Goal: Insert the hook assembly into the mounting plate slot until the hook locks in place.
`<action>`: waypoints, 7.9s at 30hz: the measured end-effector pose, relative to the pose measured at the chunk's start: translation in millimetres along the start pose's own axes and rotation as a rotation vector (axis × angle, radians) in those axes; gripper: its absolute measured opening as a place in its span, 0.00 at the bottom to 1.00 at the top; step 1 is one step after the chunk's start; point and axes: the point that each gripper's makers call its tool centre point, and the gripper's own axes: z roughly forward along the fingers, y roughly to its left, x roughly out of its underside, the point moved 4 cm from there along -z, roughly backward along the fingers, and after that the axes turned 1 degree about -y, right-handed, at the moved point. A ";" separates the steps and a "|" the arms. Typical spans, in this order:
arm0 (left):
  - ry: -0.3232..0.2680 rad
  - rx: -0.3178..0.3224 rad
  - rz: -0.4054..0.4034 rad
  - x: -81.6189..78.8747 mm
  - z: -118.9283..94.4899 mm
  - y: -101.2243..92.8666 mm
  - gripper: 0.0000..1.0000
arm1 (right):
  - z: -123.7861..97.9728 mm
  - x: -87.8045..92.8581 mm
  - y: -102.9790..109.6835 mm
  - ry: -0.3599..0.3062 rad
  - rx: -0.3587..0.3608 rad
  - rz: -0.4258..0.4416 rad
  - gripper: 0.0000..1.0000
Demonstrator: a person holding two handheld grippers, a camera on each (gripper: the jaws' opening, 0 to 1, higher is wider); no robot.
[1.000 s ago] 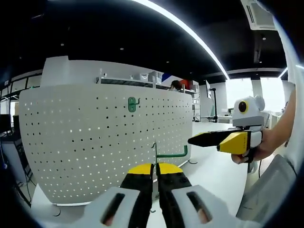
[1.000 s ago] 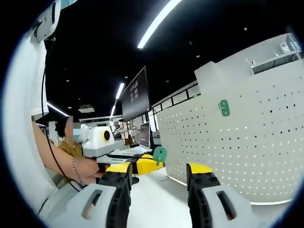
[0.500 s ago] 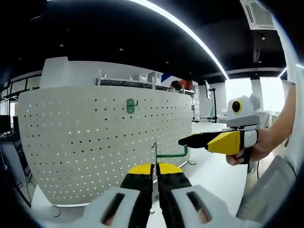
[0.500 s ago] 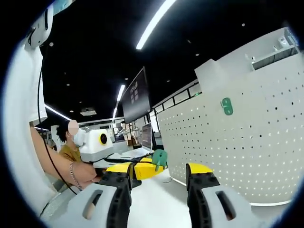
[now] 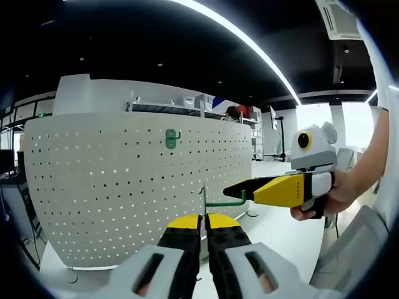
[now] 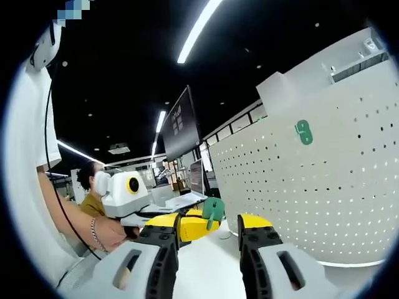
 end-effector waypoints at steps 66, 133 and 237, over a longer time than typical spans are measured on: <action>-0.003 -0.070 -0.021 -4.6 3.3 -3.9 0.01 | 22.1 3.6 -5.9 0.021 0.124 0.117 0.01; 0.118 -0.042 -0.082 23.4 13.8 -8.3 0.73 | 18.8 -10.1 -6.1 0.127 0.281 -0.123 0.00; 0.242 -0.019 -0.124 91.7 -46.1 2.1 0.69 | 20.7 -113.1 -166.8 -0.014 0.664 -0.218 0.00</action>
